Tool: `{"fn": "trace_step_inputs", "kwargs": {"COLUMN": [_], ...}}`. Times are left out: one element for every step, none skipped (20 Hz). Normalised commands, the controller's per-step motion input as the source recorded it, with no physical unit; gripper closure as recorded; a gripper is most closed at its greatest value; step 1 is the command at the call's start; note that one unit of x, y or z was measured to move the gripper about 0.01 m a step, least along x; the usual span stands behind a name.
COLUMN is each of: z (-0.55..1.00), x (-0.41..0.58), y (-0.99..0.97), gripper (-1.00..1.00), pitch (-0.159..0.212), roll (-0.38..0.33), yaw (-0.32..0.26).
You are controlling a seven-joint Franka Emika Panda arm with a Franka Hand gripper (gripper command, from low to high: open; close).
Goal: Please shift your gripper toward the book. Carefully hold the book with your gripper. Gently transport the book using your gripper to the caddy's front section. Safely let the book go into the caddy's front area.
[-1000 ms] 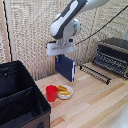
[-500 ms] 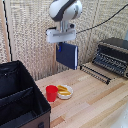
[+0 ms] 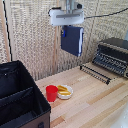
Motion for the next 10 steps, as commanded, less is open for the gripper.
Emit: {"fn": "trace_step_inputs", "kwargs": {"z": [0.47,0.43,0.39,0.35,0.27,0.25,0.23,0.25,0.26,0.25], "x": [0.000,0.000,-0.011,-0.037,-0.066,-0.069,-0.077,-0.063,-0.054,-0.049], "y": [0.13,0.12,0.12,0.13,0.14,0.13,0.13,0.13,0.13,0.16], "gripper": [1.00,1.00,1.00,1.00,1.00,1.00,1.00,1.00,1.00,1.00], "pitch": [-0.020,-0.005,0.000,0.000,0.000,0.000,0.001,0.000,0.000,0.000], "roll": [-0.011,-0.015,-0.015,-0.014,-0.009,-0.009,-0.009,-0.008,-0.003,0.000], "yaw": [-0.338,-0.333,-0.326,-0.320,-0.308,-0.309,-0.306,-0.312,-0.317,-0.315]}}
